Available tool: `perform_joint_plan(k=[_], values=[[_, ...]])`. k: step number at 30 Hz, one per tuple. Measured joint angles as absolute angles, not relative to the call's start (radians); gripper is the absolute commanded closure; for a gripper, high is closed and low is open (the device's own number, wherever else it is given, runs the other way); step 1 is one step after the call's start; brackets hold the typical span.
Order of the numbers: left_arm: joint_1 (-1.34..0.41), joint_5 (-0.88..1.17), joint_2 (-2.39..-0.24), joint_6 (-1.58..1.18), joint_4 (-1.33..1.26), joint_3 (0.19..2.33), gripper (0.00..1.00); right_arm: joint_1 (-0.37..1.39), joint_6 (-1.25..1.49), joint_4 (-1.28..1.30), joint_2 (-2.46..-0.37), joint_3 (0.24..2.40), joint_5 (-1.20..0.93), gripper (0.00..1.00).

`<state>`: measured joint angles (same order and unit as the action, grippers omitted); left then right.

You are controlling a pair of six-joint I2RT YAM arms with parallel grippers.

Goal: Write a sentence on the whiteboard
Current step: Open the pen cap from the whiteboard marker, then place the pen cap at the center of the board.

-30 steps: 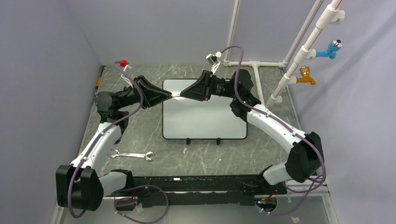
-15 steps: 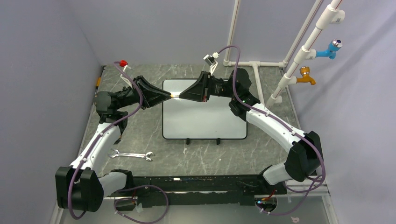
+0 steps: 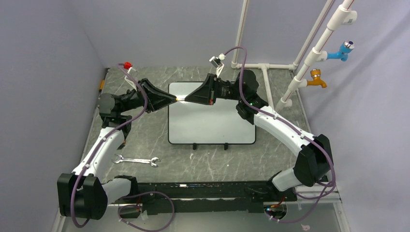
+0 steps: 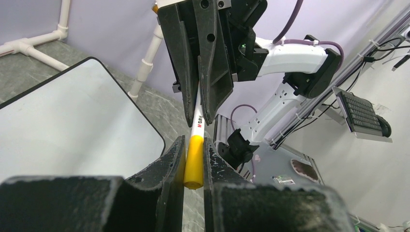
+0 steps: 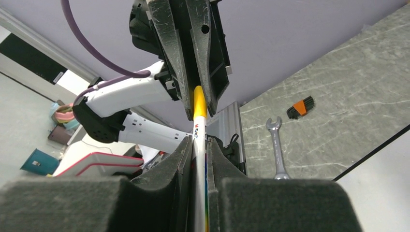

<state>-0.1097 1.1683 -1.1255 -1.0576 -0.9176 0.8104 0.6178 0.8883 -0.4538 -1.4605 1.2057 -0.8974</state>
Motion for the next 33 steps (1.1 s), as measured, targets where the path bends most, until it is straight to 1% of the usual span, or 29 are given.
perform_joint_plan(k=[9, 19, 25, 33], values=[[-0.107, 1.184, -1.116, -1.031, -0.857, 0.818, 1.0, 0.62, 0.842, -0.407, -1.441, 1.203, -0.887, 1.0], [-0.106, 1.219, -1.142, -1.121, -0.957, 0.818, 1.0, 0.62, 0.844, -0.422, -1.393, 1.145, -0.857, 1.0], [-0.033, 1.192, -1.144, -1.131, -0.98, 0.818, 1.0, 0.531, 0.857, -0.419, -1.32, 1.087, -0.884, 1.0], [-0.019, 1.176, -1.144, -1.114, -0.974, 0.818, 1.0, 0.511, 0.84, -0.382, -1.256, 1.057, -0.906, 1.0]])
